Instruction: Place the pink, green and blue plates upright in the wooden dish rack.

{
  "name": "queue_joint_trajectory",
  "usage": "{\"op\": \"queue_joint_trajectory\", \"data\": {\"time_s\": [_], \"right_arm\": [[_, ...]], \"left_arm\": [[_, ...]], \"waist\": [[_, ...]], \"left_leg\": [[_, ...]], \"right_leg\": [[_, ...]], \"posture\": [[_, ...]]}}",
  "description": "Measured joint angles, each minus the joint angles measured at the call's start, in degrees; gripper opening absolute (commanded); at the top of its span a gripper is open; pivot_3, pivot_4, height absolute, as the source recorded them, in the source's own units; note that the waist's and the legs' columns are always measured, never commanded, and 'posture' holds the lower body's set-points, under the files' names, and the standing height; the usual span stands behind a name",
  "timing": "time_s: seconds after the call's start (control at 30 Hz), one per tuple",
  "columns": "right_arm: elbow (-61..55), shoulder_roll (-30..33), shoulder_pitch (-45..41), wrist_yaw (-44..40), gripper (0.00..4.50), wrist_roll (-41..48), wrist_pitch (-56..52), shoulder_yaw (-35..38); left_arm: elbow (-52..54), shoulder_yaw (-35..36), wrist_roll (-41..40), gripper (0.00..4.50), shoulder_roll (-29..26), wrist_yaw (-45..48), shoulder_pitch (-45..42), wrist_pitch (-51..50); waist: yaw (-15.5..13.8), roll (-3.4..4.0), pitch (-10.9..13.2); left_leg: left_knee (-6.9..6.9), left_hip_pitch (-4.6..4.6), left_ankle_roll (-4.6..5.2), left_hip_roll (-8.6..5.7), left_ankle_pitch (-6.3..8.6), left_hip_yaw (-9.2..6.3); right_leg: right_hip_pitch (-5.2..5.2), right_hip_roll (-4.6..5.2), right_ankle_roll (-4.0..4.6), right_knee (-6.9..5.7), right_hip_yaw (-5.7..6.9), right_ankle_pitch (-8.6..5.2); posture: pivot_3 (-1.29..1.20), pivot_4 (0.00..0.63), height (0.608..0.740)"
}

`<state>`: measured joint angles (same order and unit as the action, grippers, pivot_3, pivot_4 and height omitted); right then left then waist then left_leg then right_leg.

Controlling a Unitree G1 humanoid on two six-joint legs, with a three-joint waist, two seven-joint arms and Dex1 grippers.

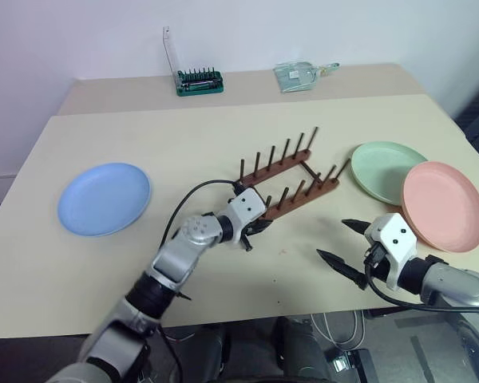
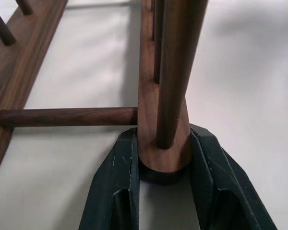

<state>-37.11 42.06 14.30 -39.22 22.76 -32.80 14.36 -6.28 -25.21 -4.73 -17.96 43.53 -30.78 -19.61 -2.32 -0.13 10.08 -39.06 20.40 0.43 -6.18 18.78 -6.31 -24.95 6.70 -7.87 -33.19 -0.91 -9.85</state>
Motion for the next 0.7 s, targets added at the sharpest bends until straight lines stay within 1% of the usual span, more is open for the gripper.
{"op": "queue_joint_trajectory", "data": {"time_s": [0.1, 0.27, 0.33, 0.37, 0.43, 0.47, 0.5, 0.57, 0.63, 0.67, 0.7], "right_arm": [[0.91, 0.04, 0.48, -0.42, 4.50, -0.54, 1.00, 0.12], [1.05, -0.20, 1.14, 0.00, 4.50, -1.47, 2.08, 0.23], [1.04, -0.48, 1.31, 0.49, 4.50, -1.72, 2.11, 0.24], [1.03, -0.50, 1.42, 0.75, 4.50, -1.80, 2.08, 0.24], [1.03, -0.48, 1.90, 1.38, 3.94, -2.18, 1.79, 0.21], [1.18, -0.40, 1.95, 1.91, 3.57, -2.99, 1.61, 0.14], [1.48, -0.27, 1.83, 2.33, 3.09, -3.68, 1.41, 0.12], [3.00, 0.08, 0.77, 3.39, 2.12, -5.21, 0.91, -0.01], [4.95, 0.36, -0.74, 4.63, 1.02, -6.62, 0.45, 0.14], [5.86, 0.68, -1.38, 4.99, 0.45, -7.27, 0.25, 0.04], [6.55, 1.33, -1.95, 5.05, 0.00, -8.08, 0.15, -0.18]], "left_arm": [[-7.29, -0.04, -0.53, 0.77, -1.05, 8.34, -4.19, 5.96], [-17.72, 0.23, 0.38, 0.77, -0.63, 13.94, -9.62, 13.09], [-20.34, 0.70, 0.49, 1.83, -0.16, 15.13, -10.59, 14.61], [-21.30, 1.18, 0.65, 2.23, -0.04, 15.16, -10.67, 15.46], [-22.32, 2.02, 0.96, 3.25, -0.06, 14.78, -10.67, 16.41], [-22.41, 2.60, 1.25, 3.79, -0.07, 14.18, -10.67, 16.31], [-22.22, 3.02, 1.52, 3.81, -0.14, 13.75, -10.58, 16.02], [-19.57, 3.92, 1.31, 3.56, -1.26, 13.93, -9.24, 13.69], [-13.95, 5.33, -0.92, 2.68, -3.32, 15.67, -5.32, 9.54], [-11.02, 6.22, -2.28, 2.12, -4.18, 16.41, -3.39, 7.30], [-6.98, 6.23, -3.05, 1.63, -5.59, 17.36, -1.57, 4.71]], "waist": [[-0.05, -0.02, 0.02], [0.04, -0.04, 0.03], [0.04, -0.05, 0.03], [0.06, -0.05, 0.03], [0.06, -0.04, 0.03], [0.06, -0.05, 0.03], [0.07, -0.05, 0.03], [0.25, -0.05, 0.03], [0.72, 0.00, 0.02], [0.72, -0.03, 0.04], [0.72, -0.05, 0.05]], "left_leg": [[0.00, 0.03, 0.00, -0.01, 0.00, 0.01], [0.00, 0.03, -0.02, 0.00, -0.01, 0.01], [0.00, 0.03, -0.01, 0.00, 0.00, 0.01], [0.00, 0.02, 0.00, 0.00, 0.00, 0.01], [0.00, 0.02, 0.02, 0.00, 0.01, 0.00], [0.00, 0.02, 0.03, 0.00, 0.01, 0.00], [0.00, 0.01, 0.03, 0.00, 0.01, 0.01], [0.00, -0.01, 0.03, 0.01, 0.02, 0.03], [0.03, -0.02, 0.02, 0.01, 0.01, 0.03], [0.04, 0.03, 0.00, 0.01, 0.00, 0.01], [0.04, 0.08, -0.05, 0.01, -0.03, 0.01]], "right_leg": [[-0.01, 0.00, -0.01, 0.04, 0.00, 0.00], [-0.02, 0.01, -0.01, 0.06, 0.00, 0.00], [-0.01, 0.01, -0.01, 0.06, 0.00, 0.00], [-0.02, 0.01, -0.01, 0.05, 0.00, 0.00], [-0.02, 0.01, -0.01, 0.05, 0.00, 0.00], [-0.01, 0.01, -0.02, 0.05, -0.01, 0.00], [0.00, 0.01, -0.02, 0.05, -0.01, 0.00], [-0.01, 0.01, -0.02, 0.03, -0.02, 0.00], [-0.07, 0.01, -0.01, -0.05, -0.05, 0.00], [-0.13, 0.00, -0.01, -0.07, -0.04, 0.00], [-0.16, 0.00, 0.00, -0.07, -0.04, 0.00]], "posture": [[0.00, 0.150, 0.740], [0.00, 0.150, 0.740], [0.00, 0.150, 0.740], [0.00, 0.150, 0.740], [0.00, 0.150, 0.740], [0.00, 0.150, 0.740], [0.00, 0.150, 0.740], [0.00, 0.150, 0.740], [0.00, 0.150, 0.740], [0.00, 0.150, 0.740], [0.00, 0.150, 0.740]]}}
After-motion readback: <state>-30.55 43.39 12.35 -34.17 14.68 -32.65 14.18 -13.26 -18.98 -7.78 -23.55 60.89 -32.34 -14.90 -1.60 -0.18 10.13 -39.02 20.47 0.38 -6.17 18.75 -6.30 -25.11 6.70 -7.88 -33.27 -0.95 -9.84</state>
